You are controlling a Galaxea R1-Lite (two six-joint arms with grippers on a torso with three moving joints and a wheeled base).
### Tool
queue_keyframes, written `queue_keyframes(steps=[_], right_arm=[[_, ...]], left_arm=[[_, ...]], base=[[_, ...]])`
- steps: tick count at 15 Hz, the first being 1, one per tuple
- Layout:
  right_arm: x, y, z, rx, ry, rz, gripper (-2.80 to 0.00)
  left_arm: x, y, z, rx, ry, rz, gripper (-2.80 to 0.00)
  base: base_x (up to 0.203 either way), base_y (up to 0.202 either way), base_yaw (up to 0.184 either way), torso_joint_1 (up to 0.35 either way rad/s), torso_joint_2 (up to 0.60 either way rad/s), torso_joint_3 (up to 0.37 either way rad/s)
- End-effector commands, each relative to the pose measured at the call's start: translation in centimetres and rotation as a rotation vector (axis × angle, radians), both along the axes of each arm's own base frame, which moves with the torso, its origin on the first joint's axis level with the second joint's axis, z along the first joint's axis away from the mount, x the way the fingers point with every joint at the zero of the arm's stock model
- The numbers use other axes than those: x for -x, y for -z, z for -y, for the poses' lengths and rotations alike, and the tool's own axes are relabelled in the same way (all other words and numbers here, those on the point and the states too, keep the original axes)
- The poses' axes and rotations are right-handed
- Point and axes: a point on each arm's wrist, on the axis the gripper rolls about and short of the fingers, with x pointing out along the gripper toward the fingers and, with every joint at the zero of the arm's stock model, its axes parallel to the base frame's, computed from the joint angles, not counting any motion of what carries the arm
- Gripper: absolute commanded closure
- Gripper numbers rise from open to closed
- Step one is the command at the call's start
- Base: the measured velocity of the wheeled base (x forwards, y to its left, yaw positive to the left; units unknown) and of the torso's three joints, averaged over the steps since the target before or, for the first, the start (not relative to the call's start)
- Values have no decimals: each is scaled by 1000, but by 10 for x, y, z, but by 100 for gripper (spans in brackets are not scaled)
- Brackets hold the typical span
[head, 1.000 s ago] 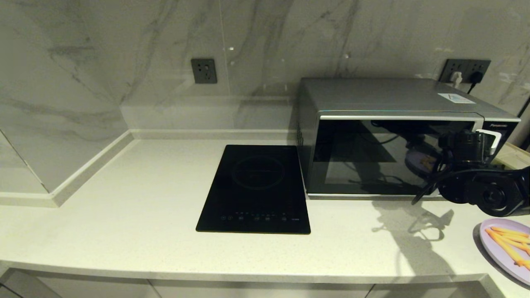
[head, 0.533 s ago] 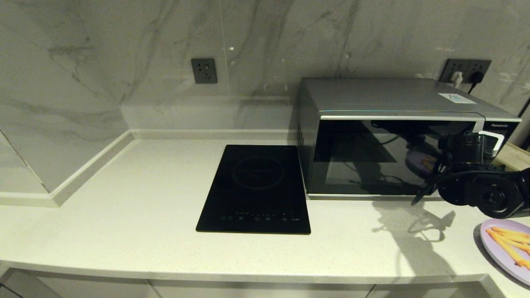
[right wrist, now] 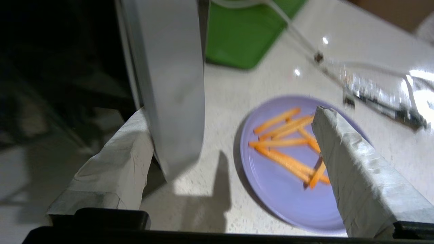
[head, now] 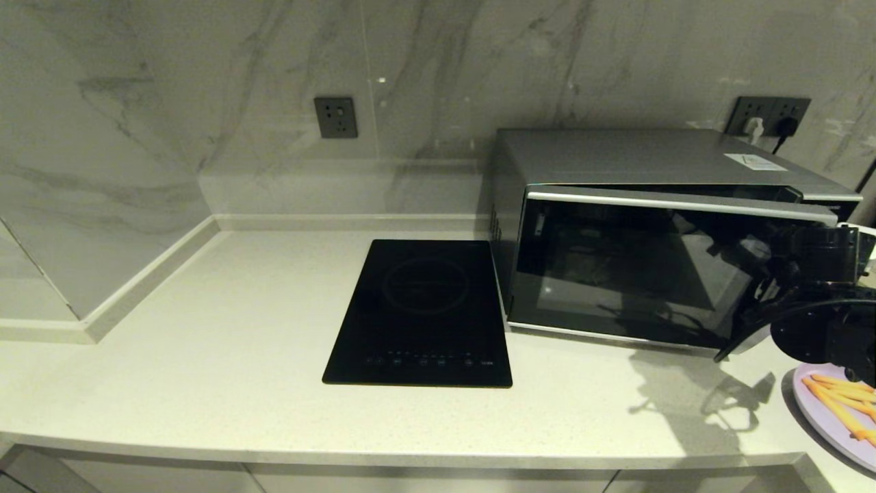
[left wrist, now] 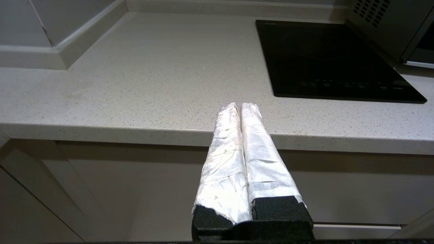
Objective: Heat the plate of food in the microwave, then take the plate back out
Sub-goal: Open the microwave oven
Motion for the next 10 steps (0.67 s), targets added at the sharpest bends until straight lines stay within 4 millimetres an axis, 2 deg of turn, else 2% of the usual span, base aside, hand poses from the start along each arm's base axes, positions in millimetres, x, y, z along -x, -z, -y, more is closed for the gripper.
queue_keyframes(steps=[1, 4, 6, 7, 10], right_arm=[[13, -7, -9, -18, -88, 10, -280], [32, -5, -36, -37, -240, -16, -280], [62, -19, -53, -56, -375, -5, -280], [83, -30, -60, -68, -455, -8, 0], [145, -61, -65, -120, -659, -130, 0]], left_arm=[[0, 0, 0, 1, -1, 1, 0], [0, 0, 0, 1, -1, 1, 0], [0, 0, 0, 1, -1, 1, 0], [0, 0, 0, 1, -1, 1, 0], [0, 0, 0, 0, -1, 1, 0]], base=[[0, 0, 0, 0, 0, 0], [0, 0, 0, 0, 0, 0], [0, 0, 0, 0, 0, 0], [0, 0, 0, 0, 0, 0], [0, 0, 0, 0, 0, 0]])
